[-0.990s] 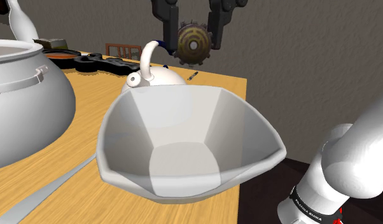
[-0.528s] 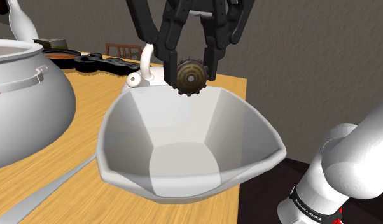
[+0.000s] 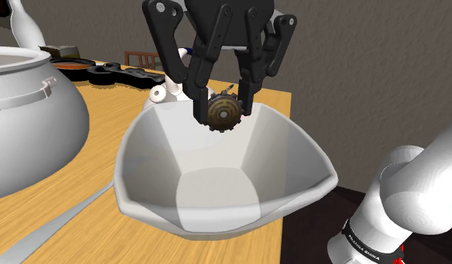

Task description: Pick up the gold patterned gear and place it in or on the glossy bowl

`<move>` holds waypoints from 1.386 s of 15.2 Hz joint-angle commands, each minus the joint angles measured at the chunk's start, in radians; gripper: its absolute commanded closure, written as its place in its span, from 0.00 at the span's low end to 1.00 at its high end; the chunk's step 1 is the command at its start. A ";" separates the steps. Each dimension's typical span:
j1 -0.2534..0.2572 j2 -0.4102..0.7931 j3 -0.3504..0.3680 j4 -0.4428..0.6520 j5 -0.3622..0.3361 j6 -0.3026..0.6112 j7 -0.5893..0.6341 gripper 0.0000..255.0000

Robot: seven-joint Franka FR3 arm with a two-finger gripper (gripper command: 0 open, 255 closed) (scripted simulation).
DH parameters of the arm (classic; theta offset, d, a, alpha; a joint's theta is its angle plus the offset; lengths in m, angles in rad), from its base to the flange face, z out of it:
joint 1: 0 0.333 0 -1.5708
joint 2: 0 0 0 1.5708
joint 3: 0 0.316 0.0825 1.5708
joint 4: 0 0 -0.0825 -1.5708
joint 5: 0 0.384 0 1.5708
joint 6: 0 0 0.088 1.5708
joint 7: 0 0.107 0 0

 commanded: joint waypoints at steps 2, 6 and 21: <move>0.000 -0.001 0.000 -0.002 0.000 0.001 0.000 1.00; 0.000 -0.001 0.000 -0.001 0.000 0.001 0.000 0.00; -0.018 0.099 0.042 0.215 -0.051 -0.131 0.052 0.00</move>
